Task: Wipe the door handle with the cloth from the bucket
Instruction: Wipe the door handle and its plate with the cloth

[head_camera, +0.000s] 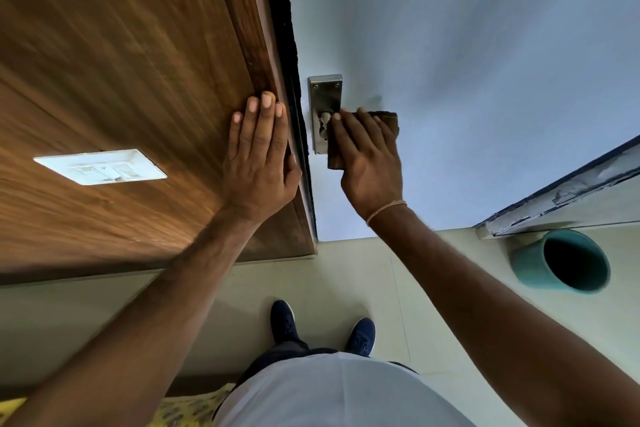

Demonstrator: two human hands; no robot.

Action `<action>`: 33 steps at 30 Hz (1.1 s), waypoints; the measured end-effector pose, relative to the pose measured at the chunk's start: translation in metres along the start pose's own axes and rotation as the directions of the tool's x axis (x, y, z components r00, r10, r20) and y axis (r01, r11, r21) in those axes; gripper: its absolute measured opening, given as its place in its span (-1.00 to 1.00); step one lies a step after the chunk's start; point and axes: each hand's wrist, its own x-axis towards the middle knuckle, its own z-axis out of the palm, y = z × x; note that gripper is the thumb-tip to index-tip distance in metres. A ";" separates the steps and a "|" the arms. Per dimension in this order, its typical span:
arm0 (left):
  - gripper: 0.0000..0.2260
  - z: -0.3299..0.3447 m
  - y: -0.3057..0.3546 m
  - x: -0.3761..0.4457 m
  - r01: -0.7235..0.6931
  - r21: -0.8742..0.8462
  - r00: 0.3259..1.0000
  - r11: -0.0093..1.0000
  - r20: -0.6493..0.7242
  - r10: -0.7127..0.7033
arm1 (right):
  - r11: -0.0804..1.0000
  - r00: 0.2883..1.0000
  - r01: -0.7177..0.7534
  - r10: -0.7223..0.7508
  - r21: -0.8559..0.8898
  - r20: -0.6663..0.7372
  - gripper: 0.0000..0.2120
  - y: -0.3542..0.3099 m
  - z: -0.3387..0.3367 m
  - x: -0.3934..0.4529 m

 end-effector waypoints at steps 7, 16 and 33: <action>-0.17 0.000 0.003 0.001 0.017 -0.003 1.000 1.000 -0.009 -0.017 | 0.950 0.962 -0.274 0.269 0.150 0.054 -0.20 0.044 -0.001 -0.018; -0.15 -0.002 -0.001 0.001 -0.019 -0.005 1.000 1.000 0.017 0.019 | 0.723 0.775 -0.629 0.553 0.286 0.306 -0.43 0.036 -0.013 -0.030; -0.20 -0.007 0.002 -0.001 -0.004 -0.010 0.998 1.000 0.069 0.004 | 0.963 0.958 0.261 -0.267 -0.065 -0.105 -0.45 0.012 0.014 0.000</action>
